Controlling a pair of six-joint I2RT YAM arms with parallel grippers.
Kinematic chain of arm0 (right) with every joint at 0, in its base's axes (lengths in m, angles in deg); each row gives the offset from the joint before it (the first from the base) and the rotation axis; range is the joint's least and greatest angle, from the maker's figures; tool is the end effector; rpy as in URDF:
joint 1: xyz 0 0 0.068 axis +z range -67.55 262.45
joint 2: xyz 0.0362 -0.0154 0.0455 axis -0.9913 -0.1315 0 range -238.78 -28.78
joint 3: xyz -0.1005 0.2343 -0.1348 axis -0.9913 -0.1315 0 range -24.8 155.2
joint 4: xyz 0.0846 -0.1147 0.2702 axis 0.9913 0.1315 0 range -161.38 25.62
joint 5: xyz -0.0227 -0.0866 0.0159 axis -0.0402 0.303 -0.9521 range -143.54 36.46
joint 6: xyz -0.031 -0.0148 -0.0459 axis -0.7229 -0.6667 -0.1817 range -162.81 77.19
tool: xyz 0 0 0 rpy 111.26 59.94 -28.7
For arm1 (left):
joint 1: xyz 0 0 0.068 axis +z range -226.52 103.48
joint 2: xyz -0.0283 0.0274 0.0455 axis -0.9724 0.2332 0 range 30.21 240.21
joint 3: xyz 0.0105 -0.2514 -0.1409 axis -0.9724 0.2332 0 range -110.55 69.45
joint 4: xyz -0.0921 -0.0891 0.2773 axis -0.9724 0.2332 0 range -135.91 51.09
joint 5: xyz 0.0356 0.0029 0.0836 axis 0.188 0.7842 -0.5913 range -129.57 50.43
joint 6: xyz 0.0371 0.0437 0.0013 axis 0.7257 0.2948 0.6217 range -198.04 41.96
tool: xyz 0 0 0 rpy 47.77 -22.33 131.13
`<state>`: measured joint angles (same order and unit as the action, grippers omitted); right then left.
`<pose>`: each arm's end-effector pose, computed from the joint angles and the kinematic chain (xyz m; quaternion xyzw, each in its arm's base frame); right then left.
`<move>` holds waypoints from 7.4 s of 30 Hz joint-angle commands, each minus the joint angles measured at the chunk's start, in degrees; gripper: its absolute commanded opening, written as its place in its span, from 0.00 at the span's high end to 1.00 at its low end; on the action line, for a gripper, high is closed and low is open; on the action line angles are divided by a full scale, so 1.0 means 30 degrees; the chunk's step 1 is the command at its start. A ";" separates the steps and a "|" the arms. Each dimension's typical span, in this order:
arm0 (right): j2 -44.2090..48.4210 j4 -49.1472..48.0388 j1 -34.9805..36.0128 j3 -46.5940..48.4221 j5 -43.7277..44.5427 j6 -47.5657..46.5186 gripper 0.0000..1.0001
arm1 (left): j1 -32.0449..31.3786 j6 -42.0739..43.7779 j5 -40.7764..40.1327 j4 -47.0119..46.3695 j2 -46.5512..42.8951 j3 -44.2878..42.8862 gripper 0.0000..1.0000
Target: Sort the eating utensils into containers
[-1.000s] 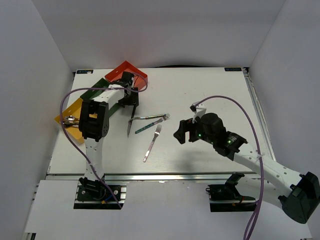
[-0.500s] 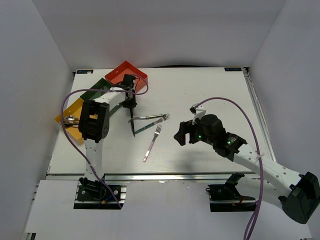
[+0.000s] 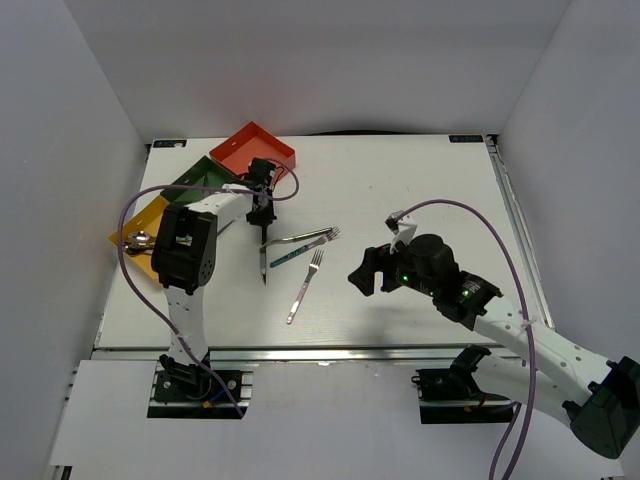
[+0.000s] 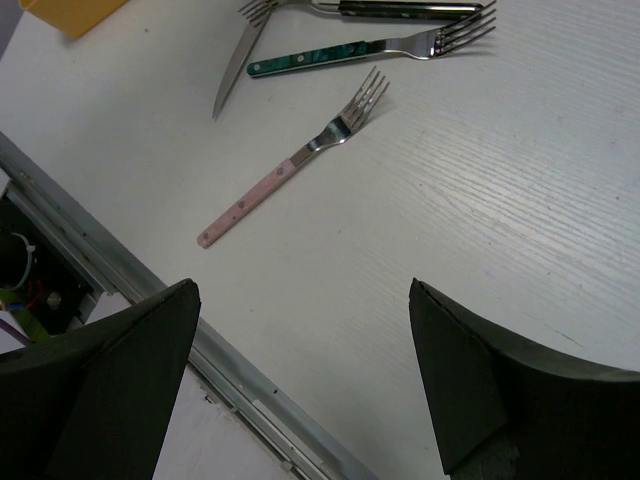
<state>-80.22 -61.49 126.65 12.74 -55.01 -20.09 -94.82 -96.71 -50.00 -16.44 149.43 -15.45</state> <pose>0.1770 0.1735 0.2745 -0.1630 0.8216 0.3102 0.4496 0.4596 -0.1444 0.1409 -0.0237 0.9698 0.0124 0.2423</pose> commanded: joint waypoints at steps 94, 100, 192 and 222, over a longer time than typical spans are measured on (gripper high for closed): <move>-0.2336 -0.1833 -0.0233 0.0641 0.0116 -0.2037 0.11 | 0.4461 0.7253 -0.7129 -0.5343 0.0747 -0.6004 0.76; -0.2131 -0.1364 -0.0204 0.0583 0.0170 -0.2066 0.11 | 0.4461 0.6959 -0.6892 -0.5049 0.0223 -0.6387 0.35; 0.0711 0.3383 -0.0468 0.0231 0.3510 -0.0865 0.11 | 0.0623 0.4494 -0.6129 -0.1327 0.5788 -1.5325 1.00; 0.0828 0.3206 -0.0497 -0.0062 0.3686 -0.0366 0.11 | -0.2209 0.2768 -0.2680 0.1806 -0.3728 -0.6896 0.03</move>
<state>-78.99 -50.47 125.54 12.47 -44.65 -21.69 -95.54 -87.88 -64.52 -14.04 146.41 -41.94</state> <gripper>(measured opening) 0.894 0.976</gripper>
